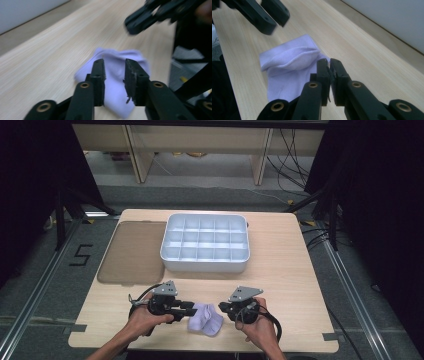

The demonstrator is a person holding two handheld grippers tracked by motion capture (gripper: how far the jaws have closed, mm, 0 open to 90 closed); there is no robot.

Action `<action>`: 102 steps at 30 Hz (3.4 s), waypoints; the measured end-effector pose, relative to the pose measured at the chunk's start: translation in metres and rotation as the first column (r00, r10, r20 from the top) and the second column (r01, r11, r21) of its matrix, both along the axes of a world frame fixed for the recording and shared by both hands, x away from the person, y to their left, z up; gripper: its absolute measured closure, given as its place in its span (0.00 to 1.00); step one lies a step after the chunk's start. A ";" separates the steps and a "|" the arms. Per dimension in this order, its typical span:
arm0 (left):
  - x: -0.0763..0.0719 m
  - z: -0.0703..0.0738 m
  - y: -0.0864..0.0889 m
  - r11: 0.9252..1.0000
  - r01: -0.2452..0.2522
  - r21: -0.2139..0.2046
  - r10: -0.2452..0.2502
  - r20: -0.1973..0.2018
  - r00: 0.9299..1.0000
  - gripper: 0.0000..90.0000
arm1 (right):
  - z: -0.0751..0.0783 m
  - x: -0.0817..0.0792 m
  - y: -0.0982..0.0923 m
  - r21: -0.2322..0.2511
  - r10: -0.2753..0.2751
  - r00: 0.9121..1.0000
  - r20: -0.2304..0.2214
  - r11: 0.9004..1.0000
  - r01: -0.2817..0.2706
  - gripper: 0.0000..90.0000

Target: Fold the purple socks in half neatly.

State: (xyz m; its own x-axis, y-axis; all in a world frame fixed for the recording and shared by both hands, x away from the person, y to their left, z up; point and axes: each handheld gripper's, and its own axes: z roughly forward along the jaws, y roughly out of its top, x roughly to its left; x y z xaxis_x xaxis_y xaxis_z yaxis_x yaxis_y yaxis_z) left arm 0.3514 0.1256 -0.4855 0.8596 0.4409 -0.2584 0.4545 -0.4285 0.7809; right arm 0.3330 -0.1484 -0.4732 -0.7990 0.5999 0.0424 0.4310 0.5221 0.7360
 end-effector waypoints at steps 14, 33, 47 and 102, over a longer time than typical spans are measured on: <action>-0.022 -0.023 -0.023 0.984 0.056 0.169 -0.061 0.024 0.998 0.94 | 0.004 -0.003 0.005 0.039 0.022 1.000 -0.020 0.999 -0.022 0.96; -0.022 -0.023 -0.023 0.982 0.060 0.178 -0.069 0.046 0.997 0.93 | -0.021 -0.010 0.022 -0.141 0.042 0.997 -0.067 0.989 -0.051 1.00; -0.020 -0.018 -0.022 0.992 0.018 0.126 -0.028 0.078 0.997 0.87 | -0.007 -0.008 0.015 -0.083 0.027 0.998 -0.061 0.996 -0.032 0.99; -0.021 -0.018 0.016 0.988 -0.114 0.102 0.124 -0.099 0.987 0.47 | -0.024 -0.018 0.049 -0.145 0.113 0.989 -0.094 0.981 -0.126 0.98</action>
